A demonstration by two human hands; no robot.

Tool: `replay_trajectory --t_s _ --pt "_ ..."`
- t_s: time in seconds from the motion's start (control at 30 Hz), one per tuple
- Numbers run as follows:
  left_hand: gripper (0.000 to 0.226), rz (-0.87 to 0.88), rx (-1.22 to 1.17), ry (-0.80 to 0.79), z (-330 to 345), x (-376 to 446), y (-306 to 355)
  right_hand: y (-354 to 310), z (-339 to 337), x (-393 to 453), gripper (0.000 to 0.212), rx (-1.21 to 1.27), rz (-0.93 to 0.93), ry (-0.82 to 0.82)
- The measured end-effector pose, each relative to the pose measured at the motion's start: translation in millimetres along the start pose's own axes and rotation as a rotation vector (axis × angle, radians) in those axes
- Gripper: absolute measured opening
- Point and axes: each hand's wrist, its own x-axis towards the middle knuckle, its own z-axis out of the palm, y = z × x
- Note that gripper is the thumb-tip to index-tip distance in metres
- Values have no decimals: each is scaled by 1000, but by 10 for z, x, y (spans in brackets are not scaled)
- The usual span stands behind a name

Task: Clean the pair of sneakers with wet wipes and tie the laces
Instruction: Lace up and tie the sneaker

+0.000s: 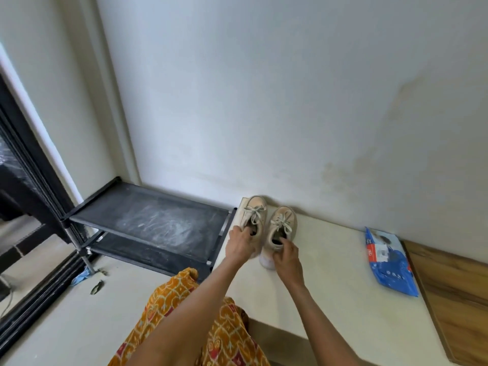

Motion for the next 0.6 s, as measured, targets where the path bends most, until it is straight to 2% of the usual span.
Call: replay_trajectory --t_s 0.07,0.13,0.23,0.33,0.6 --pt "29 14 -16 -9 17 42 -47 0 63 65 59 -45 -14 -20" --pt "22 -26 -130 57 61 50 -82 12 125 111 59 -93 -18 -2" --pt "18 -10 -137 156 90 58 -135 -29 171 165 50 -133 -1 41" --pt "18 -18 -160 213 -69 106 -272 -190 272 138 39 -91 -69 84" --pt "21 -155 -77 324 -662 240 -1506 -1269 1037 152 21 -89 -272 -6"
